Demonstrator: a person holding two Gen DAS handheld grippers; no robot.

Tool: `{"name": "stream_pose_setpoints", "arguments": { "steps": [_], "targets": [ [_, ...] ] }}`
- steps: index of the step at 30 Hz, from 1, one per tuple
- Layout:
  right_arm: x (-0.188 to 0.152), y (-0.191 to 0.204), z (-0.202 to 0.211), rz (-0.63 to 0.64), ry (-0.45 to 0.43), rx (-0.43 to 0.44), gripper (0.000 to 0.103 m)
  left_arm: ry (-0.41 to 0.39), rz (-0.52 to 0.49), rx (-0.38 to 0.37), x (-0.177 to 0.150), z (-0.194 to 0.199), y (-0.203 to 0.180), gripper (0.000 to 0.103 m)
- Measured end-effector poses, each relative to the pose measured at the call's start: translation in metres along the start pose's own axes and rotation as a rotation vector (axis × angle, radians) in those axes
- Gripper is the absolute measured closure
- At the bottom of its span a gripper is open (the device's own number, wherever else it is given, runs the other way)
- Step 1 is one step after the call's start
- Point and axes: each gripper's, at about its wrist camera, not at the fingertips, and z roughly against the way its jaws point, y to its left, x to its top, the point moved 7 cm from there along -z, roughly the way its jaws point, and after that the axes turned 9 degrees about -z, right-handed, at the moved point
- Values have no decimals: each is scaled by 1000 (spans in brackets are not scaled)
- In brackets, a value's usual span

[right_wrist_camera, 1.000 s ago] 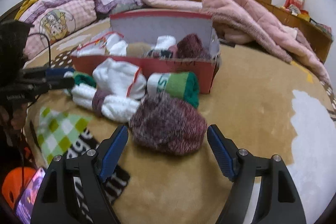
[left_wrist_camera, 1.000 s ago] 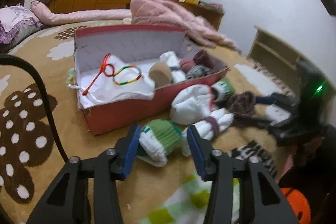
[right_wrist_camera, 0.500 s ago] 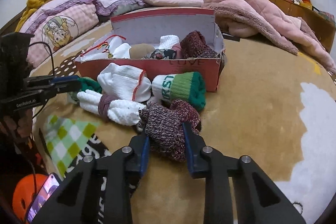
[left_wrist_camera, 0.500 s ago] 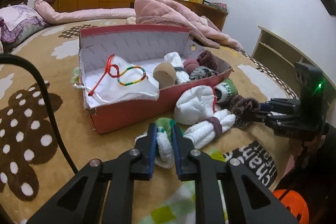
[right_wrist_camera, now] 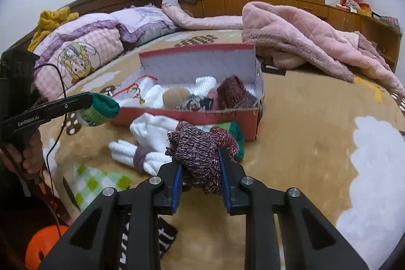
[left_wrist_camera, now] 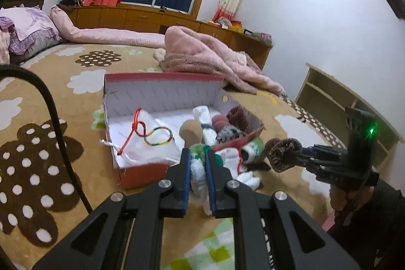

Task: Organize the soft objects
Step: 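Carry both socks into the shoebox and open both grippers to release them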

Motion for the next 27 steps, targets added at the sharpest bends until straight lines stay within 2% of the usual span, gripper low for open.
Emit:
{"name": "stream_pose_setpoints", "arguments": {
  "steps": [13,20,27],
  "targets": [
    [43,11,29,-10,-165,43,77,-91,18,25,29,10,2,91],
    [57,20,24,-31,-210,63,77,-114,18,53,35,5,7,91],
    [71,3,25,-88,-242,47,76,-124,16,85,39,0,18,91]
  ]
}}
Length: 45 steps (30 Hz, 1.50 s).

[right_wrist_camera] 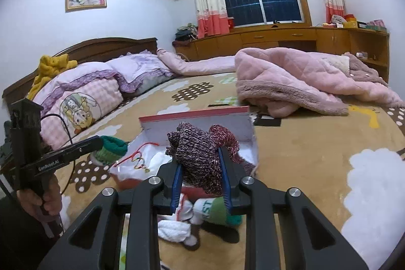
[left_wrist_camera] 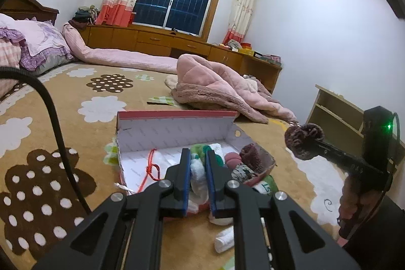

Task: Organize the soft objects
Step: 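Carry both socks into the shoebox and open both grippers to release them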

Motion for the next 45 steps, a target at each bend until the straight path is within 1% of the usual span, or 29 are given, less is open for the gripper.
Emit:
{"name": "stream_pose_setpoints", "arguments": {
  "steps": [3,6,8,13,17,22,25,29,33,37,40,41,42,44,45],
  "targets": [
    [1,-1,-4,35,2,0,76,8,16,12,1,-8,5,91],
    [-3,-1,-17,53,34,21,76,34,40,26,-4,-20,12,91],
    [-6,-3,-31,42,62,34,76,51,36,36,-8,-28,13,91],
    [-9,-6,-57,16,101,37,76,112,8,68,-22,-48,15,91],
    [-15,-6,-80,6,144,30,76,153,29,76,-33,-59,21,91],
    [-31,-9,-109,-19,229,10,75,195,51,85,-44,-69,28,91],
    [-34,-9,-113,-19,235,6,73,217,74,91,-51,-76,35,90],
    [-37,-9,-114,-2,243,-13,72,218,96,92,-52,-77,40,88],
    [-38,-11,-117,-12,266,-27,71,218,62,109,-52,-79,36,87],
    [-43,-3,-121,59,292,-70,70,228,33,111,-57,-83,29,87],
    [-45,0,-122,84,286,-97,70,228,33,107,-57,-84,28,86],
    [-45,0,-122,86,284,-98,70,227,34,111,-57,-84,28,84],
    [-45,0,-122,85,281,-98,69,226,39,119,-57,-84,28,76],
    [-45,-1,-120,81,273,-99,69,220,37,115,-56,-84,26,72],
    [-44,-1,-118,77,259,-95,65,217,28,119,-55,-83,24,64]
  ]
}}
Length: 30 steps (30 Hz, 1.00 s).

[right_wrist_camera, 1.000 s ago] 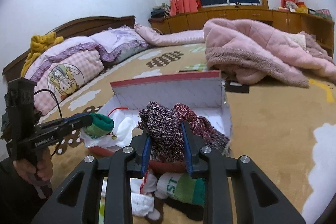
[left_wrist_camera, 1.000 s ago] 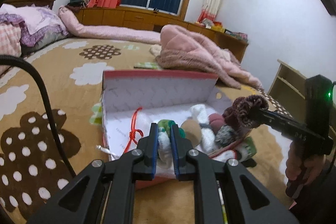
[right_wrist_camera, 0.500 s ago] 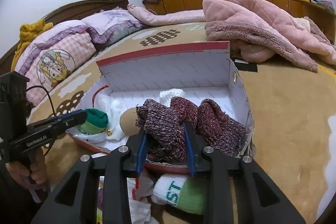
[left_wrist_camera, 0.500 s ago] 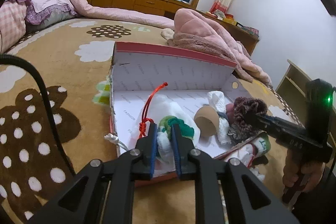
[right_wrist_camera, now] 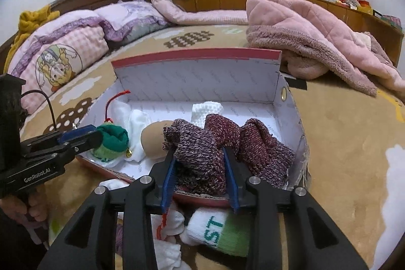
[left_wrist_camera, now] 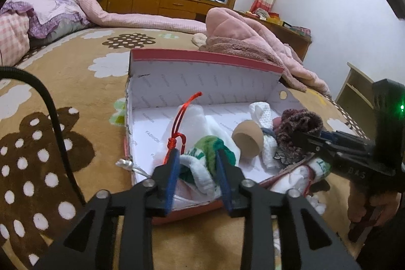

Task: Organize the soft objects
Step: 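Carry both socks into the shoebox and open both grippers to release them, then withdraw both open grippers from the box back over the pile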

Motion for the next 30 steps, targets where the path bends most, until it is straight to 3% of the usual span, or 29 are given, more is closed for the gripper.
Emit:
{"name": "stream_pose_setpoints", "arguments": {
  "steps": [1,3,5,11,17,30],
  "targets": [
    [0,0,2,2,-13,1,62,-7,-16,11,1,1,-3,51],
    [-1,2,5,22,-40,-16,48,-18,-49,24,1,4,-9,38],
    [0,4,6,36,-46,-21,39,-17,-59,30,1,4,-13,38],
    [4,10,20,35,-96,7,25,-39,-28,14,0,11,-7,31],
    [7,16,38,38,-137,34,19,-45,-16,13,1,18,-3,30],
    [-10,27,65,50,-122,75,18,-50,-52,-10,-12,47,-16,18]
  ]
}}
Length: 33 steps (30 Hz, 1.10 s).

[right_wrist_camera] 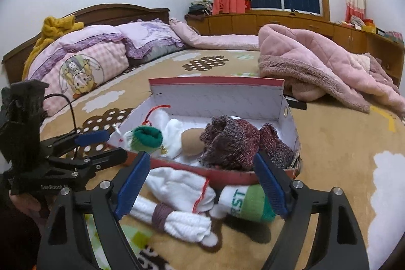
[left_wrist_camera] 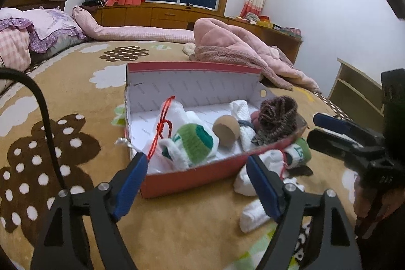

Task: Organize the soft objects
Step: 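Withdraw both open grippers from the box back over the pile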

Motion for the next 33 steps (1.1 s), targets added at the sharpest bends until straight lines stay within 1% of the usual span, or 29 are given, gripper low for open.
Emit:
{"name": "stream_pose_setpoints", "arguments": {
  "steps": [4,7,9,11,13,15,18,21,23,25,27,30,33],
  "targets": [
    [-6,4,11,19,-3,11,18,-2,2,-9,-4,8,0,18],
    [-11,4,16,31,8,19,18,26,25,5,-9,13,3,18],
    [-16,4,16,47,31,18,18,35,49,13,-11,18,5,18],
    [-20,3,16,48,57,36,18,42,66,12,-14,25,7,18],
    [-26,1,17,36,93,64,18,64,82,7,-20,30,7,18],
    [-32,-1,19,30,118,90,18,84,95,-28,-27,34,6,18],
    [-44,-8,19,28,151,102,18,97,72,-51,-34,39,0,19],
    [-56,-18,17,1,198,108,18,104,20,-80,-40,41,-11,19],
    [-66,-26,12,-6,231,80,18,117,-17,-107,-43,38,-22,19],
    [-77,-37,4,1,272,13,18,139,-37,-150,-46,33,-35,19],
    [-87,-48,-4,0,319,-44,18,151,-50,-175,-47,29,-43,19],
    [-88,-49,-5,18,314,-51,18,142,-68,-190,-46,26,-51,19],
    [-87,-49,-4,12,311,-50,18,136,-53,-216,-44,19,-54,19]
  ]
}}
